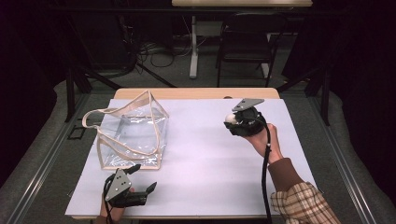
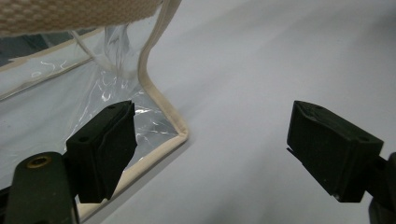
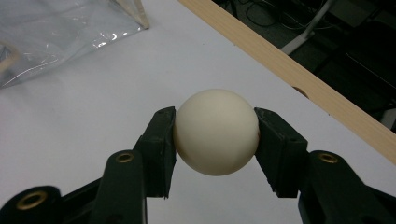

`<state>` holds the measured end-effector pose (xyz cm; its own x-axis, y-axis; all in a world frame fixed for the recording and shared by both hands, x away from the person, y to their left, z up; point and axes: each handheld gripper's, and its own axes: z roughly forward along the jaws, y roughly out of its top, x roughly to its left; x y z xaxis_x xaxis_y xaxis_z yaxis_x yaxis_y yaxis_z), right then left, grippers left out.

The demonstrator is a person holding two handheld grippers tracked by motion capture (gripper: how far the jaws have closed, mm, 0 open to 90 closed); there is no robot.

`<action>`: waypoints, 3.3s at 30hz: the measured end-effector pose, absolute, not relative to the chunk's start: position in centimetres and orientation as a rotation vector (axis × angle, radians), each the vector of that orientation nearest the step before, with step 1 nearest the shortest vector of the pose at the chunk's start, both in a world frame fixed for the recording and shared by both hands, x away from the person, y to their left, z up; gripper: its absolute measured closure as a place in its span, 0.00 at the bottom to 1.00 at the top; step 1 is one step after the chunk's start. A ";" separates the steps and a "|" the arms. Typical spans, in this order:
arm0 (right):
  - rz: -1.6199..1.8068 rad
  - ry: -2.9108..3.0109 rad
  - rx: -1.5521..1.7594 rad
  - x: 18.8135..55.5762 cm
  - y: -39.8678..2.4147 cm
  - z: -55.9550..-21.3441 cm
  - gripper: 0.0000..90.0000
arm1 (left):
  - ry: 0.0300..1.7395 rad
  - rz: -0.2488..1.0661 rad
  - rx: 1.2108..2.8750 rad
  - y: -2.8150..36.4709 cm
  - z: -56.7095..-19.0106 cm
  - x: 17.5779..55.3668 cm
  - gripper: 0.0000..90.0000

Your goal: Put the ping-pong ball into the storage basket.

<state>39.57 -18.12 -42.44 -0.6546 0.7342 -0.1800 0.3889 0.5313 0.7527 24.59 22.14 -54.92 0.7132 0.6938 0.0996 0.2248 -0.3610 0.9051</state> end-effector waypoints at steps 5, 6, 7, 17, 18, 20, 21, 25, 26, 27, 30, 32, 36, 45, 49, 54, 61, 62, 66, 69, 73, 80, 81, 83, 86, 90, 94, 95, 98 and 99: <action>0.962 2.286 0.909 39.5 -18.2 -41.9 0.57 | 0.708 0.588 1.919 22.1 -54.9 24.6 0.18; 0.965 2.283 0.910 39.5 -18.2 -41.8 0.57 | 0.704 0.588 1.919 22.1 -54.9 24.6 0.18; 0.962 2.285 0.902 39.5 -18.1 -41.7 0.57 | 0.704 0.588 1.919 22.1 -54.9 24.6 0.18; 0.966 2.287 0.873 39.4 -17.4 -40.6 0.57 | 0.706 0.592 1.921 22.1 -54.9 24.6 0.18; 0.968 2.289 0.871 39.4 -17.3 -40.6 0.57 | 0.708 0.590 1.919 22.1 -54.9 24.6 0.18; 0.969 2.289 0.867 39.4 -17.1 -40.5 0.57 | 0.706 0.589 1.919 22.2 -54.9 24.6 0.18; 0.968 2.291 0.865 39.4 -17.0 -40.4 0.57 | 0.707 0.588 1.918 22.2 -54.9 24.6 0.18; 0.969 2.292 0.855 39.4 -16.6 -40.3 0.57 | 0.704 0.590 1.917 22.2 -54.9 24.6 0.18; 0.969 2.293 0.851 39.4 -16.5 -40.3 0.57 | 0.703 0.593 1.919 22.2 -54.9 24.6 0.18; 0.969 2.293 0.851 39.4 -16.5 -40.3 0.57 | 0.703 0.593 1.919 22.2 -54.9 24.6 0.18; 0.965 2.299 0.843 39.3 -16.3 -40.2 0.57 | 0.705 0.592 1.917 22.2 -54.9 24.6 0.18; 0.967 2.301 0.840 39.3 -16.2 -40.2 0.57 | 0.706 0.591 1.918 22.2 -54.9 24.6 0.18; 0.967 2.303 0.833 39.3 -15.9 -40.1 0.57 | 0.708 0.591 1.920 22.1 -54.9 24.6 0.18; 0.985 2.308 0.810 39.4 -14.8 -39.6 0.57 | 0.703 0.590 1.921 22.1 -54.9 24.6 0.18; 0.980 2.317 0.793 39.4 -14.3 -39.5 0.57 | 0.707 0.590 1.918 22.1 -54.9 24.6 0.18; 0.984 2.323 0.785 39.3 -13.7 -39.5 0.57 | 0.704 0.592 1.916 22.2 -54.9 24.6 0.18; 0.980 2.337 0.763 39.3 -12.9 -39.5 0.57 | 0.703 0.593 1.917 22.2 -54.8 24.6 0.18; 0.981 2.338 0.761 39.2 -12.8 -39.4 0.57 | 0.703 0.593 1.915 22.2 -54.8 24.6 0.18; 0.986 2.340 0.753 39.2 -12.5 -39.3 0.57 | 0.707 0.593 1.913 22.2 -54.9 24.6 0.18; 0.985 2.342 0.744 39.1 -12.3 -39.1 0.57 | 0.705 0.592 1.914 22.2 -54.9 24.6 0.18; 0.984 2.343 0.736 39.1 -12.2 -38.9 0.57 | 0.704 0.591 1.915 22.2 -54.9 24.6 0.18; 0.989 2.349 0.716 39.0 -11.6 -38.7 0.57 | 0.705 0.593 1.914 22.2 -54.9 24.6 0.18; 0.989 2.349 0.716 39.0 -11.6 -38.7 0.57 | 0.705 0.592 1.914 22.2 -54.9 24.6 0.18; 0.985 2.353 0.713 39.0 -11.4 -38.8 0.57 | 0.705 0.592 1.912 22.2 -54.9 24.6 0.18; 0.988 2.354 0.707 38.9 -11.2 -38.8 0.57 | 0.705 0.593 1.912 22.2 -54.9 24.6 0.18; 0.999 2.357 0.702 38.9 -10.8 -38.8 0.57 | 0.706 0.593 1.911 22.2 -54.9 24.6 0.18; 1.003 2.358 0.698 38.9 -10.6 -38.8 0.57 | 0.708 0.595 1.909 22.2 -54.9 24.6 0.18; 1.003 2.362 0.694 38.9 -10.5 -38.7 0.57 | 0.706 0.596 1.909 22.2 -54.8 24.6 0.18; 1.004 2.362 0.686 38.8 -10.2 -38.6 0.57 | 0.705 0.595 1.909 22.2 -54.9 24.6 0.18; 1.004 2.364 0.683 38.8 -10.1 -38.6 0.57 | 0.705 0.595 1.908 22.2 -54.9 24.6 0.18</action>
<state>38.78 -10.13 -38.59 -0.7605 0.6069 -0.2309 0.2551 0.6062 0.7533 24.57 22.21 -54.85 0.7116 0.6953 0.1008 0.2162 -0.3532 0.9102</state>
